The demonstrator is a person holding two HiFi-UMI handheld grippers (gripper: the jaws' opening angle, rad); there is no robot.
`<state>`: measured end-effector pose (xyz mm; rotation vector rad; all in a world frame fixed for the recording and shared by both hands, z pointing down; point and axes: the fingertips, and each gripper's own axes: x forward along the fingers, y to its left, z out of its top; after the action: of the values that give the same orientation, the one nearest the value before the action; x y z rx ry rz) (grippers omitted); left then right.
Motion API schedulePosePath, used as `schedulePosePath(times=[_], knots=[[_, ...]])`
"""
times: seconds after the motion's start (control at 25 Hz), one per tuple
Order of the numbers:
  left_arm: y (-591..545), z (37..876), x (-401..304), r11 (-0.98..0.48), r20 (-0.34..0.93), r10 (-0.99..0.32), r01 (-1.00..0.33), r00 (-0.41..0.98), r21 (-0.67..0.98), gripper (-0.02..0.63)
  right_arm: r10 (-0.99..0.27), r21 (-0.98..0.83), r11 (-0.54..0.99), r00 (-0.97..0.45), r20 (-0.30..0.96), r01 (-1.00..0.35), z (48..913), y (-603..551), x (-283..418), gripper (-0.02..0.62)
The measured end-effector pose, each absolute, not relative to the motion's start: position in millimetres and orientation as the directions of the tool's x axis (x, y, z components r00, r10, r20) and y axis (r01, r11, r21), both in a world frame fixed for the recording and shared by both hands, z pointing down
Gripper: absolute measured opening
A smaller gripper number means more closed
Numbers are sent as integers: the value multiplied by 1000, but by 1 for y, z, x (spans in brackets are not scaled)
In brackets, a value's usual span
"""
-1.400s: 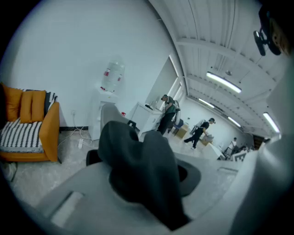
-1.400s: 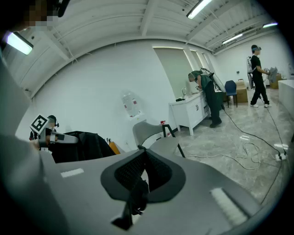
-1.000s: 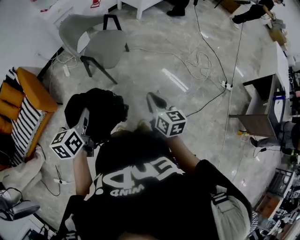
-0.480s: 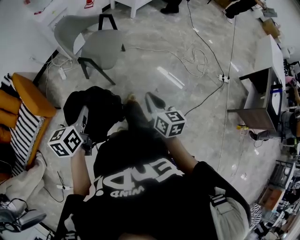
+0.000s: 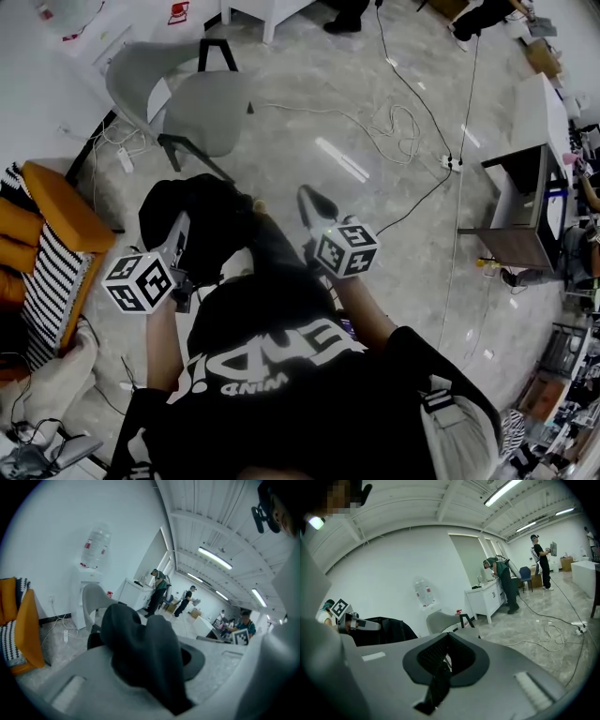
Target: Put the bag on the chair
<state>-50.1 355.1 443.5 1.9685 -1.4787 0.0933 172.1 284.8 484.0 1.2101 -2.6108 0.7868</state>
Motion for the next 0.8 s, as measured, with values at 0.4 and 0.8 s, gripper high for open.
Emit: schedulePosePath(times=[0.4,0.8], knots=[[243,419,-56,-201,402,-816,-856,415,477,61,-669,-398,513,-645,369,-760,477,189,156,2],[133,387,-58,-207,380,-834,-864,401,458,61,-651,-414,528,-666,364,-742,468,82,152,2]])
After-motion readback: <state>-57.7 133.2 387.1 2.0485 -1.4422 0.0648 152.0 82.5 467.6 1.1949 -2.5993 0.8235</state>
